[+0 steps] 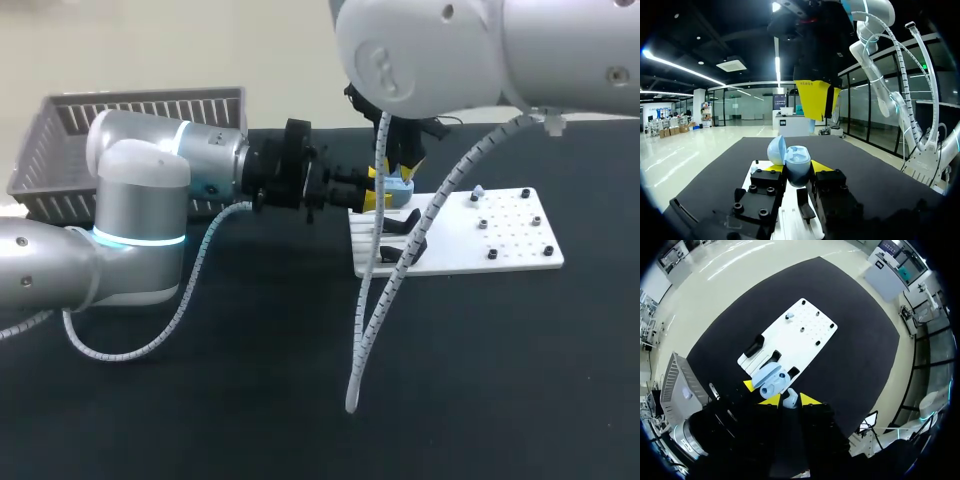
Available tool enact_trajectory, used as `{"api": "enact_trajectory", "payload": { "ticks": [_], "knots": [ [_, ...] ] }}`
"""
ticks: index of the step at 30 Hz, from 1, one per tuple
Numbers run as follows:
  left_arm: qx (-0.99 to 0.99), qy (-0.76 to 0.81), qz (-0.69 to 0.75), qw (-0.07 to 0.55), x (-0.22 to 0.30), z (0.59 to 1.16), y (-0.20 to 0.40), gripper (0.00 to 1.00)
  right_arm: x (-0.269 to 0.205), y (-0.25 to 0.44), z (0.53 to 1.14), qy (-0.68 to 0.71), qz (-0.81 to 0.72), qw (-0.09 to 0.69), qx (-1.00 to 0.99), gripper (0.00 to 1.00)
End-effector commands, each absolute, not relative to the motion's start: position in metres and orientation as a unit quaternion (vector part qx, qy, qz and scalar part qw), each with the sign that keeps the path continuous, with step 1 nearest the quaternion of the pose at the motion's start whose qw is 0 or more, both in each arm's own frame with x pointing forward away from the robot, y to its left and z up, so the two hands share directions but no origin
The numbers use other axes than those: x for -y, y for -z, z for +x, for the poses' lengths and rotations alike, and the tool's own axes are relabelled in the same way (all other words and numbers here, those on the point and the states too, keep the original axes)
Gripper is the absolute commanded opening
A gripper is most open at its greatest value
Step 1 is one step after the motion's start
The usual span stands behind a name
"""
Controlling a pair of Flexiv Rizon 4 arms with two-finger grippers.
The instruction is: Pick up each earbud case from the left stands, insert the matching earbuds, close the lid, and place the case in the box.
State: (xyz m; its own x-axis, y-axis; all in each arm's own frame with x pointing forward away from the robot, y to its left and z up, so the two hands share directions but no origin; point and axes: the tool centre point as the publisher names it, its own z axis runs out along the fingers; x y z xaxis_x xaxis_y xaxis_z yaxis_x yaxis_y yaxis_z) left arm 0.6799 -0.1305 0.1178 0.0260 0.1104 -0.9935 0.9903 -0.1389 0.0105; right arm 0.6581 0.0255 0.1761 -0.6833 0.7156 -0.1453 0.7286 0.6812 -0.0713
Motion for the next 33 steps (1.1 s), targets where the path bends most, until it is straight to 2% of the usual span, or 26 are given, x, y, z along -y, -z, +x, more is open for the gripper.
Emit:
{"api": "enact_trajectory", "payload": {
  "ticks": [1, 33],
  "knots": [
    [-0.487, 0.5, 0.566, 0.439, 0.131, 0.681, -0.117, 0.0, -0.023, -0.172, 0.662, 0.06, 0.394, 0.05, -0.916, 0.0],
    [-0.487, 0.5, 0.566, 0.439, 0.131, 0.681, -0.117, 0.0, -0.02, -0.158, 0.677, 0.053, 0.389, 0.034, -0.919, 0.0]
  ]
}}
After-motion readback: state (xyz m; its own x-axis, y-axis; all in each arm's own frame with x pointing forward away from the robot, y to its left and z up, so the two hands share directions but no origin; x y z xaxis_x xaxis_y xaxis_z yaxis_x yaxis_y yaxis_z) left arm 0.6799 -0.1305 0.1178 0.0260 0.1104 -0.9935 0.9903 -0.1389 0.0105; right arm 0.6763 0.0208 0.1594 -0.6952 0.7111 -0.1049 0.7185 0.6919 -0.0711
